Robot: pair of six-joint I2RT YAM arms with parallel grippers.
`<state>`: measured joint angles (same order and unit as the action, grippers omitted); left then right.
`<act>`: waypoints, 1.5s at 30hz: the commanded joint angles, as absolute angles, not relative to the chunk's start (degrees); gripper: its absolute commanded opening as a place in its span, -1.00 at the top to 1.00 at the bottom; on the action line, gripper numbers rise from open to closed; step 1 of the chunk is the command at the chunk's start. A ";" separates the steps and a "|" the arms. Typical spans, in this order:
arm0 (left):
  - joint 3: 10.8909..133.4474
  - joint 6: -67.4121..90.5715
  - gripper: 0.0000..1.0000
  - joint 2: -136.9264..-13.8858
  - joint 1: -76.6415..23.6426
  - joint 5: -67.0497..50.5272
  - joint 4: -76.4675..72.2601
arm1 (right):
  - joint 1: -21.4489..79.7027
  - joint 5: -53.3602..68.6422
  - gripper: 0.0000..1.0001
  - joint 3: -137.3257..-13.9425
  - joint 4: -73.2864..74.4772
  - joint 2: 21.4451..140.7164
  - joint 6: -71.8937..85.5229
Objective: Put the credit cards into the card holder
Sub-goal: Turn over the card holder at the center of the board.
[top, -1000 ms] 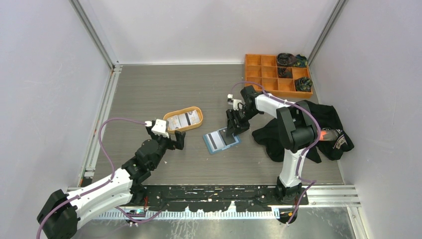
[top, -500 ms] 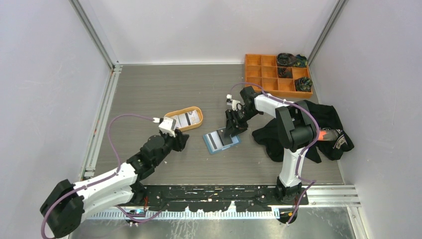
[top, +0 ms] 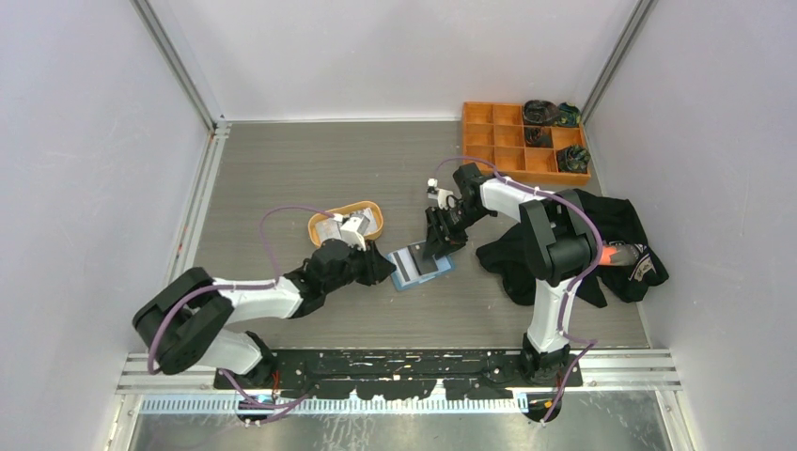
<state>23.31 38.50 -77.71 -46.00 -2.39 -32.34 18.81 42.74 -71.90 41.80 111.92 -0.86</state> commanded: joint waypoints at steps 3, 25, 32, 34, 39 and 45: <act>28.34 44.80 0.54 -85.47 -47.11 -6.08 -43.24 | 19.25 43.79 0.00 -73.56 41.16 112.31 -0.15; 36.48 51.03 0.76 -101.45 -47.07 -7.16 -50.50 | 19.25 44.16 0.04 -73.79 41.51 112.59 -0.09; 36.75 50.54 0.85 -102.79 -46.61 -6.62 -49.00 | 19.23 44.58 0.03 -73.98 41.72 112.58 -0.16; 36.26 50.62 0.88 -103.00 -46.38 -6.38 -49.02 | 19.22 45.10 0.02 -74.19 42.14 112.74 -0.55; 35.36 50.93 0.93 -103.76 -45.84 -6.03 -49.23 | 19.25 45.46 0.01 -74.35 42.36 112.76 -0.88; 34.47 51.22 0.98 -104.09 -45.37 -4.94 -48.95 | 19.18 45.53 -0.03 -74.68 42.98 112.69 -1.47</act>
<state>35.18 50.89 -103.81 -45.82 -6.48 -46.92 18.83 43.66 -72.38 42.13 112.66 -0.58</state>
